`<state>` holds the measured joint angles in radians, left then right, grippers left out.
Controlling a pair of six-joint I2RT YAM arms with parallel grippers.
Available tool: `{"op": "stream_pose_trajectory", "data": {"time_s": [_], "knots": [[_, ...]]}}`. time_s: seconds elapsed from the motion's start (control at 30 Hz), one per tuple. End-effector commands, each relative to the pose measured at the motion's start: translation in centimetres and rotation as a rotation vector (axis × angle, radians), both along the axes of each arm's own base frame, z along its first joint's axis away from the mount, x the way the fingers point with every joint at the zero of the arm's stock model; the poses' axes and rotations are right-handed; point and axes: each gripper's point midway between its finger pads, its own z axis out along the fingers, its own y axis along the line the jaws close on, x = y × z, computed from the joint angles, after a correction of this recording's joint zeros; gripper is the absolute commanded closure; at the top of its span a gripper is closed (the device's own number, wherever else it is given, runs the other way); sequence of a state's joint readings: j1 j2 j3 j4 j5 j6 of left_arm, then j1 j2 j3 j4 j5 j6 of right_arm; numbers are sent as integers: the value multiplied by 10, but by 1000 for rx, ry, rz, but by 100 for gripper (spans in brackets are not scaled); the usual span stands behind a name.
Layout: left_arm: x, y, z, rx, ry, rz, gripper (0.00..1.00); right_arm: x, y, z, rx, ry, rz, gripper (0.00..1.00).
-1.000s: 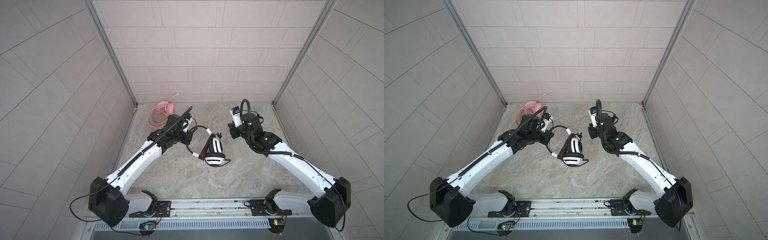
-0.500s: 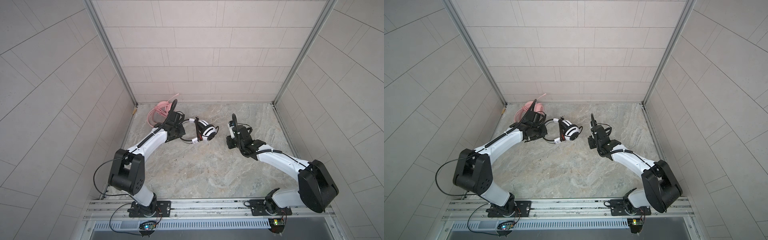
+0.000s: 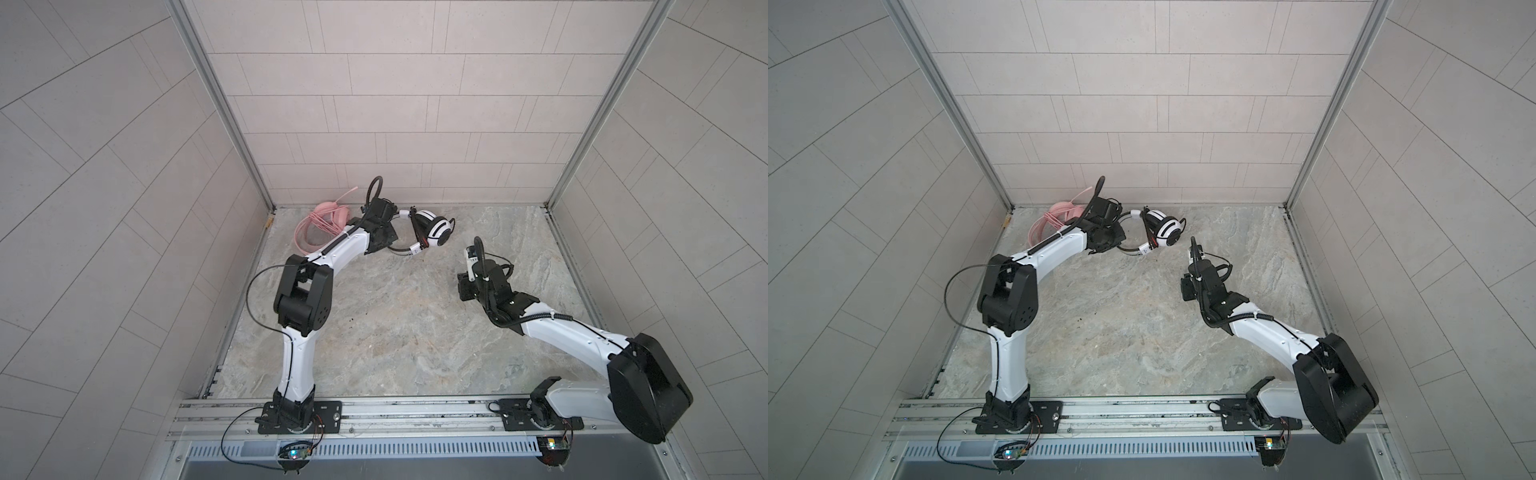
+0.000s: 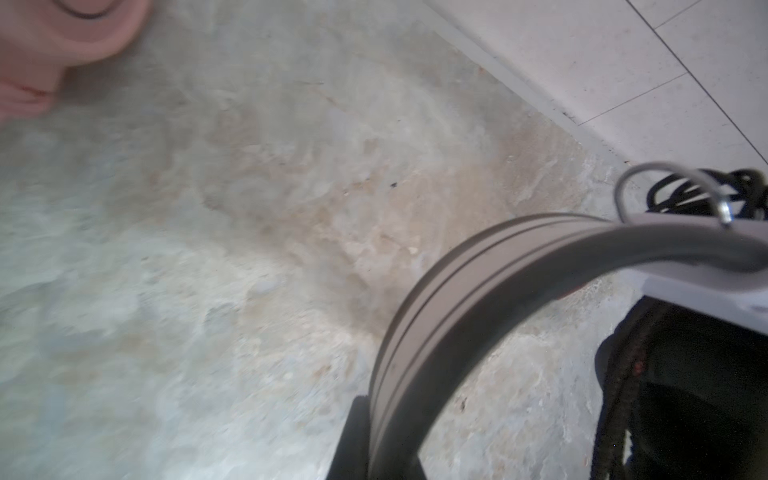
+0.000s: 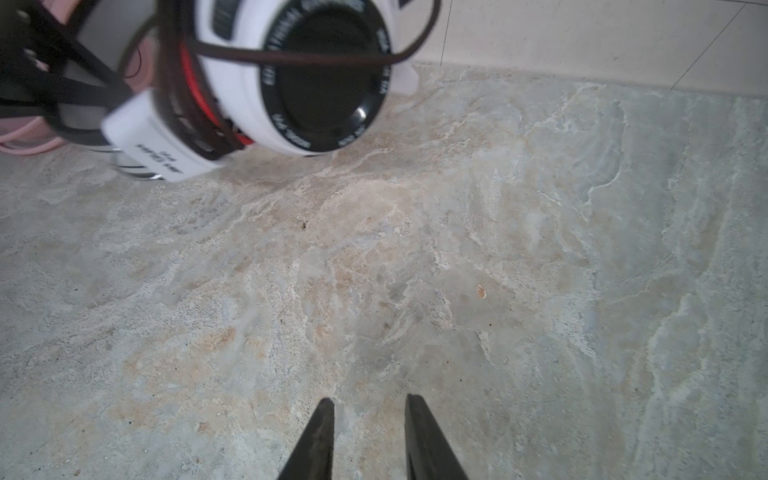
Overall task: Wrap the headphones
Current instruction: 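Lower the wrapped headset onto the table with the left gripper and release it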
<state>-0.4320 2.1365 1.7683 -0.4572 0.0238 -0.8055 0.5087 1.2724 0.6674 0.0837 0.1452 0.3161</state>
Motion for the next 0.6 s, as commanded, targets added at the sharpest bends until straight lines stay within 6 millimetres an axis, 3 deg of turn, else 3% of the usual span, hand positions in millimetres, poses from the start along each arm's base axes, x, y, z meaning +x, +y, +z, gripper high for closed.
{"op": "stream_pose_trajectory", "data": {"time_s": [0.0,0.1,0.17,0.33,0.43,0.53,0.57], "knots": [[17,-44,13,-53,-51,-35,100,0,-6,13,27,-63,-40,69],[26,-70,-6,-50,-37,-66,100,1,-6,23,52,-102,-44,69],[29,-81,-20,-44,-20,-79,100,-4,-10,13,42,-84,-45,69],[29,-87,-45,-25,19,-102,95,-3,-10,12,43,-89,-49,69],[23,-87,-45,-6,31,-148,75,-3,-8,10,44,-81,-44,69],[18,-83,-40,3,24,-189,36,-3,-8,9,46,-81,-46,69],[16,-81,-35,-6,22,-193,5,-3,-9,9,44,-81,-48,69]]}}
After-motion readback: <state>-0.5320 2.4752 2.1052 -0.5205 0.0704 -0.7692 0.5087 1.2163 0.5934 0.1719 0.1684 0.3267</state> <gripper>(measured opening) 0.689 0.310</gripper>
